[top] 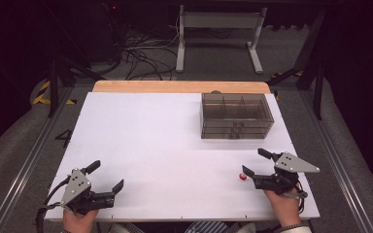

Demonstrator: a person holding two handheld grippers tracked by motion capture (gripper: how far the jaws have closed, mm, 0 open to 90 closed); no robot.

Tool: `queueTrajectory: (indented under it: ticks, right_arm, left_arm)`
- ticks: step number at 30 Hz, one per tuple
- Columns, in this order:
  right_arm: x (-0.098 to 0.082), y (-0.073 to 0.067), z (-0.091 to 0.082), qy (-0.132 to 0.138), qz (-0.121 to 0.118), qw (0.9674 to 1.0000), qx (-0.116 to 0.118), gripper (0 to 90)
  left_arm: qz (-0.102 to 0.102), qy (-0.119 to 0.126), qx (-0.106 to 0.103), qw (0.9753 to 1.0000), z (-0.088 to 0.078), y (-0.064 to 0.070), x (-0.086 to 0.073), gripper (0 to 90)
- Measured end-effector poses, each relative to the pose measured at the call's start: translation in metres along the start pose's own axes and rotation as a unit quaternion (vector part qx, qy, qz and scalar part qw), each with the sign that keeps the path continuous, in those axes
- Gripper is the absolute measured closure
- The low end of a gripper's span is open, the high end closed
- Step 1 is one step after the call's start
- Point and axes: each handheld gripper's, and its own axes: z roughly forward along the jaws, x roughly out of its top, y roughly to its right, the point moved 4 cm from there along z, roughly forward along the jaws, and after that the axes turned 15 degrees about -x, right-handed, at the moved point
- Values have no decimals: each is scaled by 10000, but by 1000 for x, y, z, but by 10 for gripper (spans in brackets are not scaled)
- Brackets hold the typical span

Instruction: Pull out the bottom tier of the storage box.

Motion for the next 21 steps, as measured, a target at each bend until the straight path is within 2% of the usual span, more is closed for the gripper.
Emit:
queueTrajectory:
  ticks: [3, 9, 15, 21]
  right_arm:
    - [4, 0, 4, -15, -72, 10000, -19, 167]
    - [9, -1, 13, -64, -62, 10000, 40, 169]
    - [12, -1, 20, -165, 101, 9997, 153, 192]
    - [16, -2, 27, -168, 21, 9998, 123, 195]
  left_arm:
    - [-7, 10, -13, 10000, 0, 0, 0, 29]
    - [-5, 8, -37, 10000, 1, 0, 0, 29]
    - [-25, -14, -45, 10000, 2, 0, 0, 29]
    - [-17, 0, -50, 10000, 2, 0, 0, 29]
